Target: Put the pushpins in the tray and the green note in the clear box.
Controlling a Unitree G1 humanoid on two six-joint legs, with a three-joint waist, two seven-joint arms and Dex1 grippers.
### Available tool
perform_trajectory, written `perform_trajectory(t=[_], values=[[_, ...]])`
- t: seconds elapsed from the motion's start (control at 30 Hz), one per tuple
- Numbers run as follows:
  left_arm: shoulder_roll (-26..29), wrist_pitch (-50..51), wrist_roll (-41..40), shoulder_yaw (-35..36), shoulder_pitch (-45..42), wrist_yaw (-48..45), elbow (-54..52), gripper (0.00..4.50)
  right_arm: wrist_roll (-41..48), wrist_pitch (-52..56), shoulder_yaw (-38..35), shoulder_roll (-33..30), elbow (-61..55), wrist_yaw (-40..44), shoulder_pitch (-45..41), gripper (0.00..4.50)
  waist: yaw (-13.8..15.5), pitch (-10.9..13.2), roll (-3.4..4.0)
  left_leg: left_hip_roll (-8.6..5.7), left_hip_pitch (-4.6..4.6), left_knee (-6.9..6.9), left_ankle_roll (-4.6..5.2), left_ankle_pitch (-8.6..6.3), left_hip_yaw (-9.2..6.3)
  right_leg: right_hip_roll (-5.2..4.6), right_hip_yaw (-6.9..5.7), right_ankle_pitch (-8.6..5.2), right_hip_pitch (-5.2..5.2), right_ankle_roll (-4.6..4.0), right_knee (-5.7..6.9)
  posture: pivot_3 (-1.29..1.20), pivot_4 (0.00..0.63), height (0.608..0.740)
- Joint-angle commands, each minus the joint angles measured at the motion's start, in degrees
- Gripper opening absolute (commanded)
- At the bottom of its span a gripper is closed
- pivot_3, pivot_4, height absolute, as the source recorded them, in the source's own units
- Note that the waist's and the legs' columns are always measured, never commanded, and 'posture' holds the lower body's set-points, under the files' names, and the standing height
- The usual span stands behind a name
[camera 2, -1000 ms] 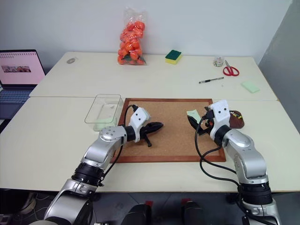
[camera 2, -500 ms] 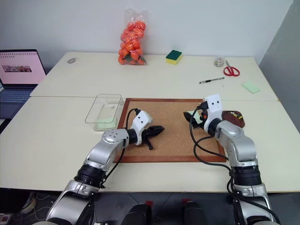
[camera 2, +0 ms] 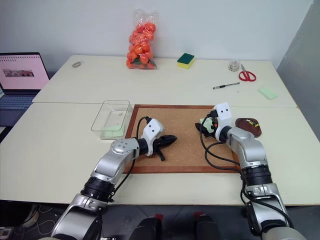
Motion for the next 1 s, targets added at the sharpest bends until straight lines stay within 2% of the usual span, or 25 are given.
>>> perform_trajectory(t=[0.03, 1.0], values=[[-0.6, 0.3, 0.0, -0.6, 0.6, 0.2, -2.3, 0.06, -0.7, -2.3, -0.2, -0.1, 0.8, 0.9, -1.9, 4.5, 0.0, 0.0, 0.0, 0.0, 0.0, 0.0, 0.0, 0.0, 0.0, 0.0, 0.0, 0.0, 0.0, 0.0, 0.0, 0.0, 0.15, 0.74], [0.0, 2.0, -0.2, -1.3, 1.8, -0.3, -4.9, 0.06, -4.7, -7.8, 1.3, 0.5, 7.7, 3.2, -5.1, 4.5, 0.0, 0.0, 0.0, 0.0, 0.01, 0.0, 0.0, 0.0, 0.0, 0.0, 0.0, 0.0, 0.0, 0.0, 0.0, 0.0, 0.15, 0.74]])
